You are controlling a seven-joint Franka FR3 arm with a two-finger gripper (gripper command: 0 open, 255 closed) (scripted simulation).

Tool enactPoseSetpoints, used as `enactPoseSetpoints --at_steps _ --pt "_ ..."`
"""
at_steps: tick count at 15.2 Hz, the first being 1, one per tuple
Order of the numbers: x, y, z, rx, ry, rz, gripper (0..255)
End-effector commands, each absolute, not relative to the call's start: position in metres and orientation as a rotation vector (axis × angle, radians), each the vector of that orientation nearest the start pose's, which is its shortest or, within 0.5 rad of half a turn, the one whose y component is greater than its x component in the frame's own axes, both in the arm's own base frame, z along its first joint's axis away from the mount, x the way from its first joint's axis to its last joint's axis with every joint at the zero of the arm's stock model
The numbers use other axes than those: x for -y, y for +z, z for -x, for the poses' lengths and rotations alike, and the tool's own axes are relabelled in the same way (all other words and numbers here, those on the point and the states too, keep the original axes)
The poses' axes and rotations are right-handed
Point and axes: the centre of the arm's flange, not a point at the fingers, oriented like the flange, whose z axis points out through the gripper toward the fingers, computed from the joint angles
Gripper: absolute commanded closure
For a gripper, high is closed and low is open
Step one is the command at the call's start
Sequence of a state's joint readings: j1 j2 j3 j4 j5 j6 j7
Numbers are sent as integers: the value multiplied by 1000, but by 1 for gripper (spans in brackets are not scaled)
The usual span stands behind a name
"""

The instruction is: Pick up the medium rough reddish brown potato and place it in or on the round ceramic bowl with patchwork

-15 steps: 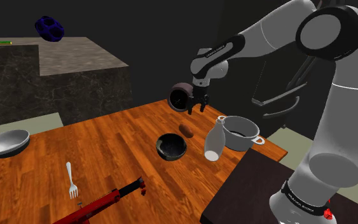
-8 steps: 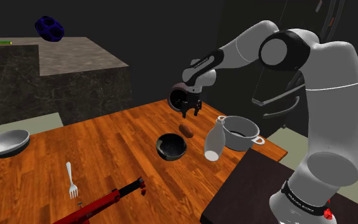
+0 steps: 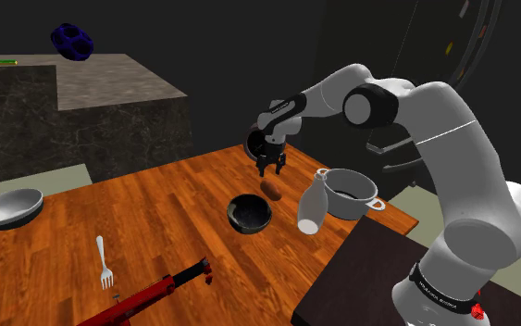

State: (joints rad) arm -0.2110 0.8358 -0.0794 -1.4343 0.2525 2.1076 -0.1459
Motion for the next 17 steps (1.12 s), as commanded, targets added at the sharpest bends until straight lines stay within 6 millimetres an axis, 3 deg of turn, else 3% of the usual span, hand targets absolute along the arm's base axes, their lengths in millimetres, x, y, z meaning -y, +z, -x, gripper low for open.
enactPoseSetpoints --at_steps 1,7,15,16,17 --pt "183 169 -687 -401 183 2931 0" --pt "176 135 -684 -401 183 2931 0" --pt "176 135 -684 -401 183 2931 0" --pt "176 135 -684 -401 183 2931 255" --pt "176 135 -684 -401 183 2931 255"
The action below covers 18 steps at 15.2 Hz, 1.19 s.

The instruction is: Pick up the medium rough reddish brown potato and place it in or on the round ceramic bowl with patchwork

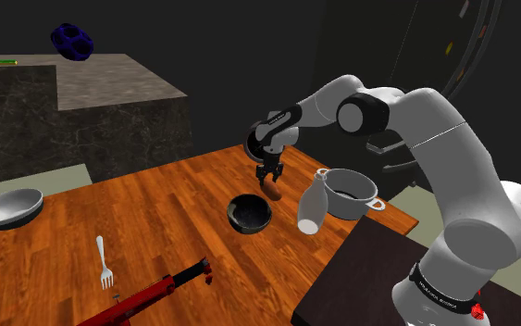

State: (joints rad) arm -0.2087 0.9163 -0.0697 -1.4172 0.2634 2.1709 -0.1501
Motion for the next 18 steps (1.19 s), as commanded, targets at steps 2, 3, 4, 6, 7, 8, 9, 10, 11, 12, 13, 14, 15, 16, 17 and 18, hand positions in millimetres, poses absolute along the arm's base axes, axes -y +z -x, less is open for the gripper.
enactPoseSetpoints --at_steps 2,3,4,6,7,8,9,10,11,12,13,14,15,16,17,18 --pt "176 135 -684 -401 183 2931 255" --pt "176 135 -684 -401 183 2931 255" --pt "176 135 -684 -401 183 2931 255" --pt "176 135 -683 -401 183 2931 255" --pt "176 135 -684 -401 183 2931 255" --pt "176 135 -684 -401 183 2931 255" --pt "176 141 -684 -401 183 2931 255" --pt "176 146 -684 -401 183 2931 255" --pt "176 151 -684 -401 183 2931 255" --pt "176 157 -684 -401 183 2931 255" --pt "176 162 -684 -401 183 2931 255" --pt "176 167 -684 -401 183 2931 255" --pt "176 172 -684 -401 183 2931 255" --pt "176 178 -684 -401 183 2931 255" --pt "176 183 -684 -401 183 2931 255" --pt "176 188 -684 -401 183 2931 255"
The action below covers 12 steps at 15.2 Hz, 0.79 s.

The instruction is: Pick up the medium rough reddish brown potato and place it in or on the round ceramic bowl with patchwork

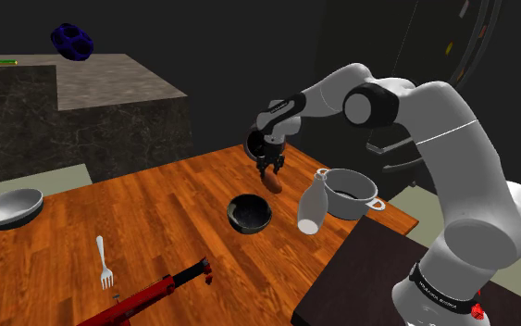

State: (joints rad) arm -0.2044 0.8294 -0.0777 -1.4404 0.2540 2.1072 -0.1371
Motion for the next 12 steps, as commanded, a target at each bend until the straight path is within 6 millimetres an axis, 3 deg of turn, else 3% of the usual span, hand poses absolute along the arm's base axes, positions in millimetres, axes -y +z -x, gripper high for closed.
enactPoseSetpoints --at_steps 1,12 --pt "176 193 -684 -401 183 2931 255" --pt "176 252 -684 -401 183 2931 255"
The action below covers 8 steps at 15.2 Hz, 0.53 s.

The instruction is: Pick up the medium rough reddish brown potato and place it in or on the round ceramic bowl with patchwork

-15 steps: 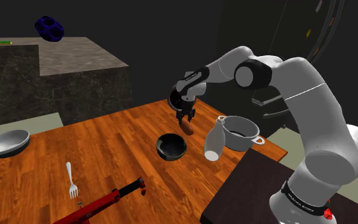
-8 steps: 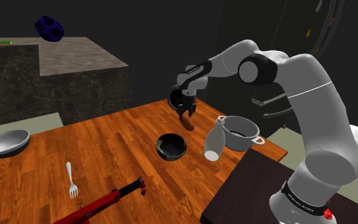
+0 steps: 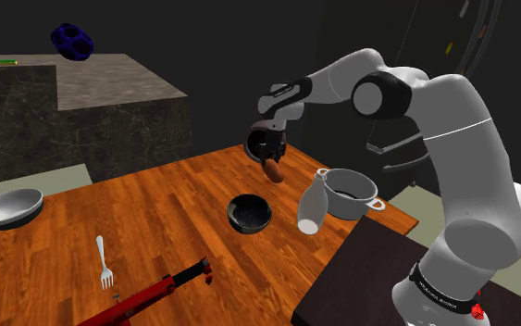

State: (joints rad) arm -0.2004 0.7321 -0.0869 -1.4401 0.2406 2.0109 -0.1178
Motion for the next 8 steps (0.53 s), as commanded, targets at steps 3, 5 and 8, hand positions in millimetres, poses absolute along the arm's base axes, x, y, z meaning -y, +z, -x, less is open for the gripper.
enactPoseSetpoints --at_steps 3,5,8 --pt "176 267 -684 -401 183 2931 255" --pt "176 278 -684 -401 183 2931 255" --pt "176 294 -684 -401 183 2931 255"
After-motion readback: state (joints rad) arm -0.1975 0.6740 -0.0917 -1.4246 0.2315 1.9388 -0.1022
